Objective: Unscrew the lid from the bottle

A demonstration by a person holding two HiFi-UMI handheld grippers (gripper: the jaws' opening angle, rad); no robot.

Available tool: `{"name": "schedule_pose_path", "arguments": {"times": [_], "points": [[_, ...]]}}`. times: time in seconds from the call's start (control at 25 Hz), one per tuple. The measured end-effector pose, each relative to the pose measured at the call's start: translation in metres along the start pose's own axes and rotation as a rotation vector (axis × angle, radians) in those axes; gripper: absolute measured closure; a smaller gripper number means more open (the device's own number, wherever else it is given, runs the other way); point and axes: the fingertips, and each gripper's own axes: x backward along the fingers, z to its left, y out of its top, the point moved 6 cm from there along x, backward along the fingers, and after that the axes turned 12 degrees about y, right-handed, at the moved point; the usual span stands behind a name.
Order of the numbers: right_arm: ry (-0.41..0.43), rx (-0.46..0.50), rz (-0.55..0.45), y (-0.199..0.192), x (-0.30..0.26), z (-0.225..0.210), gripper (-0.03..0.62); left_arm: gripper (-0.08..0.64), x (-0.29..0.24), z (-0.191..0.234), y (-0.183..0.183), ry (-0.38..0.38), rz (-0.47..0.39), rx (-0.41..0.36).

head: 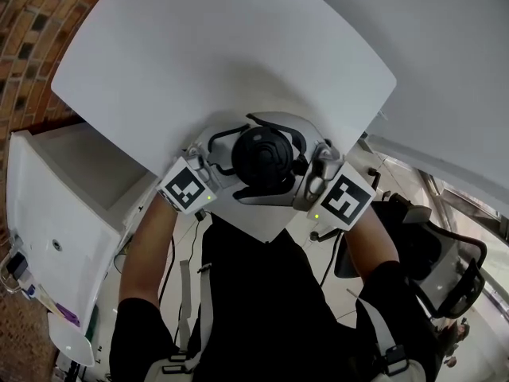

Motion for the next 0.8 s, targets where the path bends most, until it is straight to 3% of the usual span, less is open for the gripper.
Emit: {"name": "schedule_pose_path", "arguments": {"times": [0.16, 0.4, 0.64, 0.8], "points": [[0.038, -0.046, -0.031, 0.002, 0.001, -0.003, 0.101, 0.212, -0.001, 0.001, -0.003, 0.004, -0.009, 0.016], [0.006, -0.08, -0.147, 0.024, 0.005, -0.006, 0.101, 0.212, 0.0, -0.001, -0.004, 0.01, -0.004, 0.003], [-0.053, -0.093, -0.152, 0.027, 0.028, -0.004, 0.101, 0.207, -0.007, -0.009, 0.001, 0.028, 0.008, -0.025], [-0.117, -0.116, -0.179, 0.027, 0.036, -0.005, 0.101, 0.204, 0.0, -0.007, 0.002, 0.083, 0.009, -0.058]]}}
